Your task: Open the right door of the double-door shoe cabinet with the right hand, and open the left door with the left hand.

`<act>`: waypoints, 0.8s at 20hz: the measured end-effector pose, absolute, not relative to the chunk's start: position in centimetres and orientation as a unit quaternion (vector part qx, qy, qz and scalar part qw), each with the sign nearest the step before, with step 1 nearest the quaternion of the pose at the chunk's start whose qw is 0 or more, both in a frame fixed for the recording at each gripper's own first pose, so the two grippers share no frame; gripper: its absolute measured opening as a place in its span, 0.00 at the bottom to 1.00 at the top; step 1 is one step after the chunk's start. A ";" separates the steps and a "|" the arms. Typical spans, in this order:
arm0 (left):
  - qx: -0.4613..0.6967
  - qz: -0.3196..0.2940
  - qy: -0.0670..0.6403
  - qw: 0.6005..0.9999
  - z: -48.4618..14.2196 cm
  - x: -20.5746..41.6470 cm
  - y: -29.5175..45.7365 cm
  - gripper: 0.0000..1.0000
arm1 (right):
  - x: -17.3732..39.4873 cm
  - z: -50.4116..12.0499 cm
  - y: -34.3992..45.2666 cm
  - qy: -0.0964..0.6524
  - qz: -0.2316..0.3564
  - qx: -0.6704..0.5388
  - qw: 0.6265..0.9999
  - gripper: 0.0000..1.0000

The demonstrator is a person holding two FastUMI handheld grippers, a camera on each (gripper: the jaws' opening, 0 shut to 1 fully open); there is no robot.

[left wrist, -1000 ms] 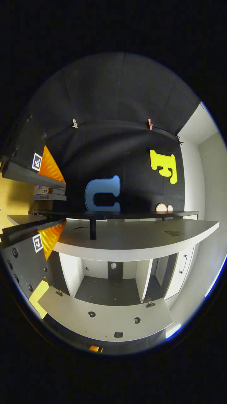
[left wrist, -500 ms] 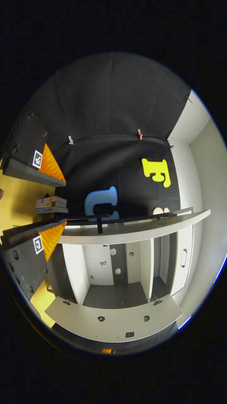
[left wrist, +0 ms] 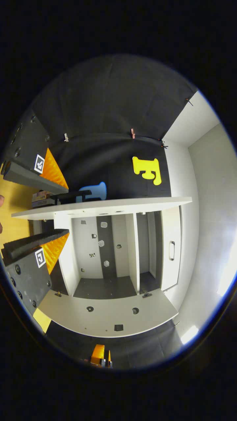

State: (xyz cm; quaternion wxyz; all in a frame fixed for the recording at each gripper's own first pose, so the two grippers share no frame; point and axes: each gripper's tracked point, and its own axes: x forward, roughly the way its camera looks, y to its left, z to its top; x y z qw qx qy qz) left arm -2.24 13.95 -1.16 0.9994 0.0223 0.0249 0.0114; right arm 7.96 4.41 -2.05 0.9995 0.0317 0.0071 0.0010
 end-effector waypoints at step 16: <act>-0.015 -0.030 0.030 0.999 -2.3 -2.8 4.4 0.95 | 8.3 -1.2 6.9 0.000 0.016 0.046 0.999 0.98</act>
